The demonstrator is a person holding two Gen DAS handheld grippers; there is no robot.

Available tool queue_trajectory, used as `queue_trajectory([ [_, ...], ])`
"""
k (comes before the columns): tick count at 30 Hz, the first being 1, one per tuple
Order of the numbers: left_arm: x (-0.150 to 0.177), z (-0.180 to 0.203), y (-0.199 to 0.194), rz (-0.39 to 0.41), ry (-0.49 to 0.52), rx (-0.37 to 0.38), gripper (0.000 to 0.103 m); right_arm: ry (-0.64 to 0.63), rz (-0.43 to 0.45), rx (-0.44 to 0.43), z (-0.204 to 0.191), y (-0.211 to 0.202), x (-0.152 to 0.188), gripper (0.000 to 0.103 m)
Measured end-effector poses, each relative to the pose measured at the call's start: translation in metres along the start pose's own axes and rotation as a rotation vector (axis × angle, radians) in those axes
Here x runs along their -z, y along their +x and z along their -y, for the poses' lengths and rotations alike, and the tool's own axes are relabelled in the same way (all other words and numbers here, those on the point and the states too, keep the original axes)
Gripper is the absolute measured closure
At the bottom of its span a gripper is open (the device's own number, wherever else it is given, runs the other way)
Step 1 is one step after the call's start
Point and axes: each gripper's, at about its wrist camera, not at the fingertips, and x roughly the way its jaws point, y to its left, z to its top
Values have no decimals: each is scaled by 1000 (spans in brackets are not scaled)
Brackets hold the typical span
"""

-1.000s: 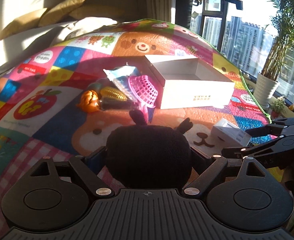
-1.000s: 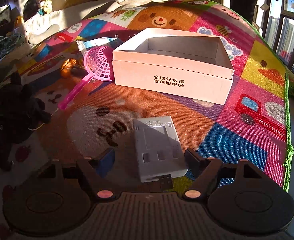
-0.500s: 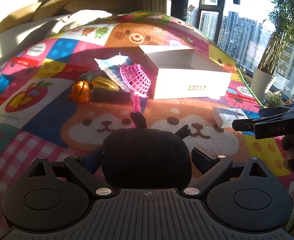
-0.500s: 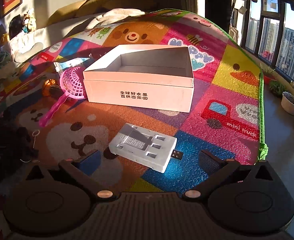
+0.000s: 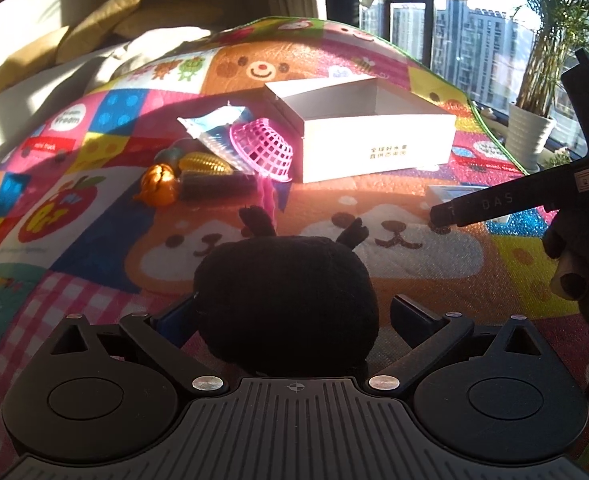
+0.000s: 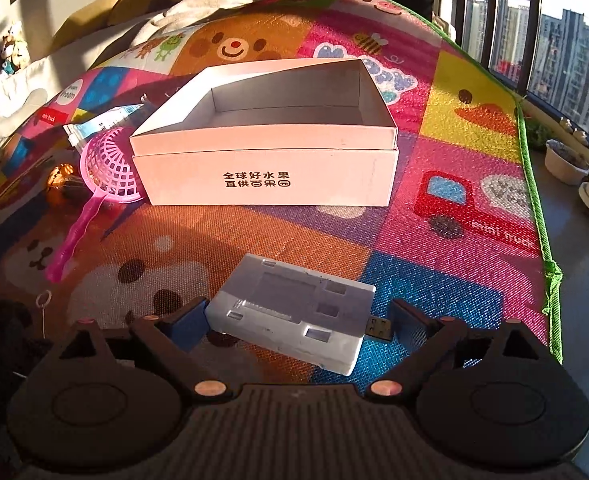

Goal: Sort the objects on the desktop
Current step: 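Lift the black plush with the left tool while the right tool lifts the white tray, then lower the plush into the white box with the left tool while the right tool drops the tray in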

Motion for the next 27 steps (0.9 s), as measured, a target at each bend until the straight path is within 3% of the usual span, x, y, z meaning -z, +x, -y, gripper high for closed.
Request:
queue_trajectory([
  [2, 1, 3, 0, 5, 14, -21, 1, -32, 4, -22, 2, -14, 4, 8],
  [4, 1, 7, -3, 15, 45, -51, 13, -58, 10, -75, 5, -33, 6, 8],
  [5, -1, 9, -5, 16, 70, -54, 13, -80, 21, -96, 6, -44, 7, 8],
  [9, -12, 21, -14, 28, 142, 9, 13, -171, 91, -148, 9, -87, 6, 8],
  [12, -41, 31, -22, 112, 206, 34, 13, -217, 197, -161, 11, -115, -9, 8],
  [17, -116, 36, -13, 304, 245, -8, 13, -154, 419, -157, 23, -134, -84, 8],
  [21, -173, 36, 23, 418, 205, -23, 7, -54, 509, -171, 31, -113, -157, 8],
  [22, -185, 34, 38, 421, 171, -43, 4, -22, 512, -185, 35, -103, -173, 5],
  [24, -197, 24, 60, 343, 100, -71, 4, 35, 491, -185, 41, -82, -194, 1],
  [27, -175, -3, 60, 288, 5, -30, 1, 81, 442, -189, 47, -60, -188, 0],
])
